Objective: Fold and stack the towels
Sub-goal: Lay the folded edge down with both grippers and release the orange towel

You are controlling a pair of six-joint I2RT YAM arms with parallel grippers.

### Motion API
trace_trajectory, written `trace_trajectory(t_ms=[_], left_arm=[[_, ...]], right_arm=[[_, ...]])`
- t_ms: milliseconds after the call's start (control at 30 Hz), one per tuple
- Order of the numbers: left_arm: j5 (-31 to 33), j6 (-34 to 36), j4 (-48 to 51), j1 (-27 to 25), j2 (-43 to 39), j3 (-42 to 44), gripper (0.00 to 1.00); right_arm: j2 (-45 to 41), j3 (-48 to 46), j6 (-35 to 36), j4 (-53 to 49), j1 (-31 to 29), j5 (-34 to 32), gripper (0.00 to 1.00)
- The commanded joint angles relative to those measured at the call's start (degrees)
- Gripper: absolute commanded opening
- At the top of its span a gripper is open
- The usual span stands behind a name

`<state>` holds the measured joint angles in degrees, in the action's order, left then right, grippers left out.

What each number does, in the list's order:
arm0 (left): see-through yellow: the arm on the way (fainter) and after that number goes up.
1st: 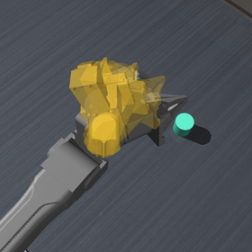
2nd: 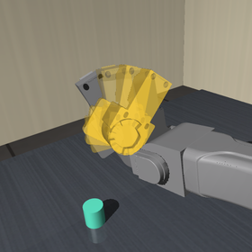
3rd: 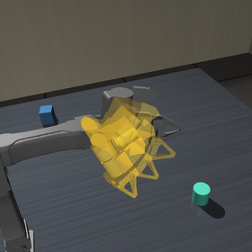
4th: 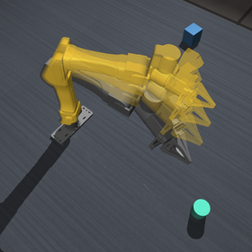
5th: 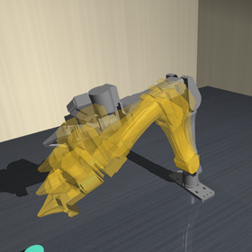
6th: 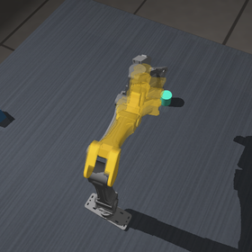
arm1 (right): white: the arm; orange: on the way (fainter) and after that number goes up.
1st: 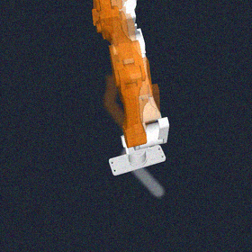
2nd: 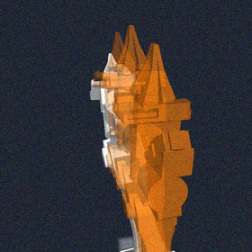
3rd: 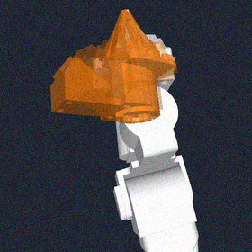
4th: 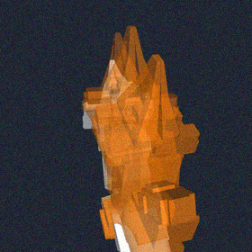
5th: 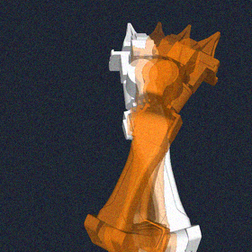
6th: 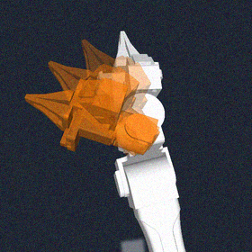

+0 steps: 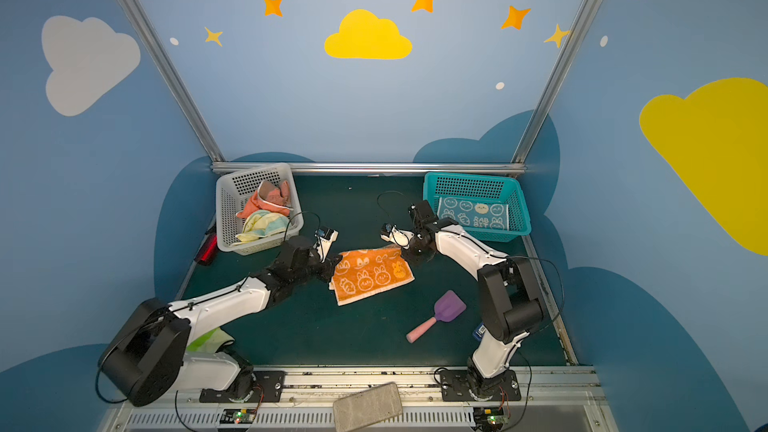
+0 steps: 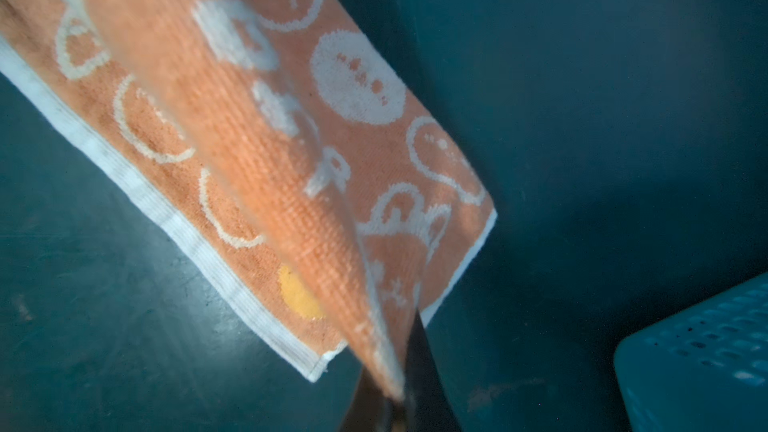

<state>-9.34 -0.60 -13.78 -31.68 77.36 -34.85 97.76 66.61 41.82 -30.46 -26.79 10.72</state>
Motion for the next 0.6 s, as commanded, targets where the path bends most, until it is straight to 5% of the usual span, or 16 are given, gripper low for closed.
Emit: trace_trajectory(t_ms=[0,233,467,567], left_arm=[[3.82,0.89,0.77,-0.75,-1.77,2.23,0.04],[3.73,0.08,3.71,-3.91,-1.96,4.53,0.04],[6.63,0.83,2.08,-8.68,-4.80,10.37,0.20],[8.79,0.65,4.78,-10.04,-8.78,11.40,0.53]], right_arm=[[-0.67,-2.59,-1.68,-0.30,-1.35,-2.42,0.00],[2.00,-4.07,-1.57,-2.75,-3.01,-5.83,0.00],[2.82,-4.54,-2.09,-4.07,-3.76,-7.54,0.14],[1.58,-4.99,-2.66,-4.84,-4.21,-7.31,0.24]])
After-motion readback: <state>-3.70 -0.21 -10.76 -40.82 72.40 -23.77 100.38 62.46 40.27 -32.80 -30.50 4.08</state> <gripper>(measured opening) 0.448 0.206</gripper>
